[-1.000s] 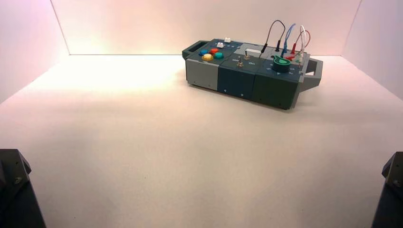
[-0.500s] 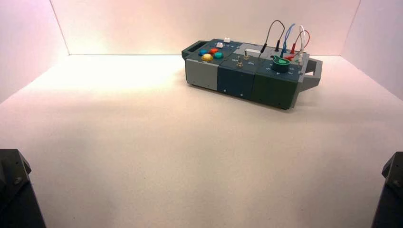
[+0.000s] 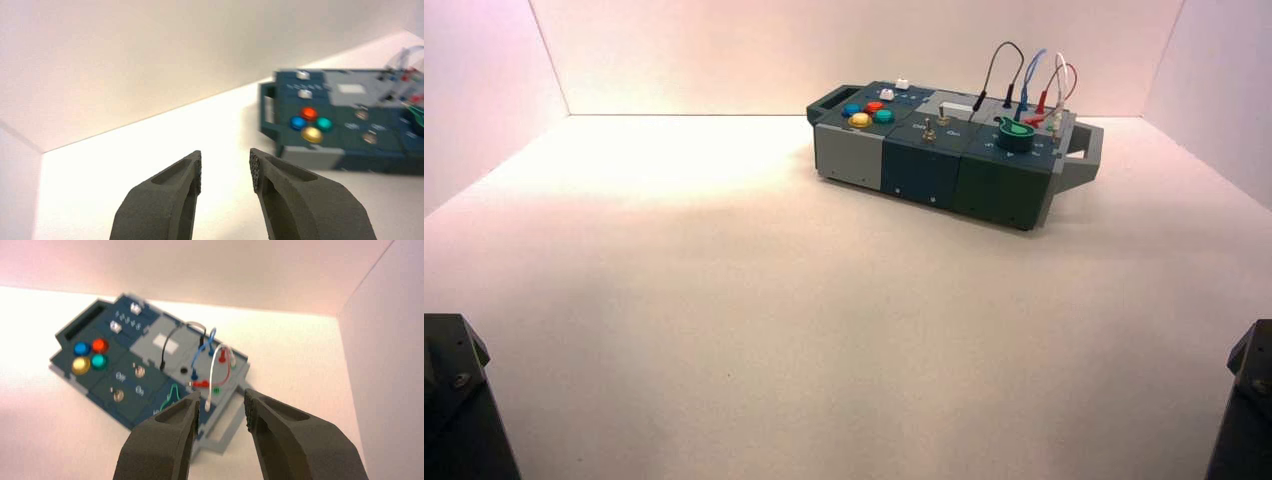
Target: Insert the white wire.
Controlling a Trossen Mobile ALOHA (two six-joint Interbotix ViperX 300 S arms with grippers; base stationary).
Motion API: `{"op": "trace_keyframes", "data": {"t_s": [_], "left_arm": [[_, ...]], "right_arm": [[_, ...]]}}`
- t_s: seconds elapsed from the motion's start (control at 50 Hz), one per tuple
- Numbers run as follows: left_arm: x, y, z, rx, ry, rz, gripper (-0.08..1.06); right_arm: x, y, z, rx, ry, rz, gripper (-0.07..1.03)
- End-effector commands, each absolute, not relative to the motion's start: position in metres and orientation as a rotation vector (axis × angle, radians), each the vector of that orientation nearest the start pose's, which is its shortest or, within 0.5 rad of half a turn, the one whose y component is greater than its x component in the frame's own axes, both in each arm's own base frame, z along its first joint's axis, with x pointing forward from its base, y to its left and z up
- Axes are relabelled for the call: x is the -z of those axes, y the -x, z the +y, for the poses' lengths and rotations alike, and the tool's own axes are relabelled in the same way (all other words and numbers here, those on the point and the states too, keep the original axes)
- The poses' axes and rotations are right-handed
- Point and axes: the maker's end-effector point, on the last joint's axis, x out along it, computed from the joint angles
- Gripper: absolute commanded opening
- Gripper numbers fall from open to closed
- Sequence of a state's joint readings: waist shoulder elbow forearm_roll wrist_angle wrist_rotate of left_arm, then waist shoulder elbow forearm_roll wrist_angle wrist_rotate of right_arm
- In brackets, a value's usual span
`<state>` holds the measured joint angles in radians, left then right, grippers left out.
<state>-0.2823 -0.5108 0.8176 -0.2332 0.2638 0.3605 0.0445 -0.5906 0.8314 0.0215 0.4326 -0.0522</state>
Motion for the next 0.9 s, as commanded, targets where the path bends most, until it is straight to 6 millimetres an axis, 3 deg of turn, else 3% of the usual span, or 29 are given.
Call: {"op": "trace_keyframes", "data": {"t_s": [0.02,0.3,0.56,0.9], "left_arm": [[-0.244,-0.323,-0.127,0.440,-0.218,0.541,0.53],[-0.237,-0.303,-0.175,0.599,-0.274,0.606,0.53],[-0.236,-0.282,-0.206,0.708,-0.301,0.634,0.53],[-0.231,-0.270,-0.219,0.776,-0.345,0.707,0.53]], "right_arm": [[-0.235,-0.316,0.017,-0.068,0.045,0.698,0.48],[-0.222,-0.316,0.017,-0.073,0.055,0.815,0.48],[-0.211,-0.316,0.017,-0.090,0.085,0.944,0.48],[-0.196,-0.316,0.018,-0.103,0.099,1.029,0.48]]}}
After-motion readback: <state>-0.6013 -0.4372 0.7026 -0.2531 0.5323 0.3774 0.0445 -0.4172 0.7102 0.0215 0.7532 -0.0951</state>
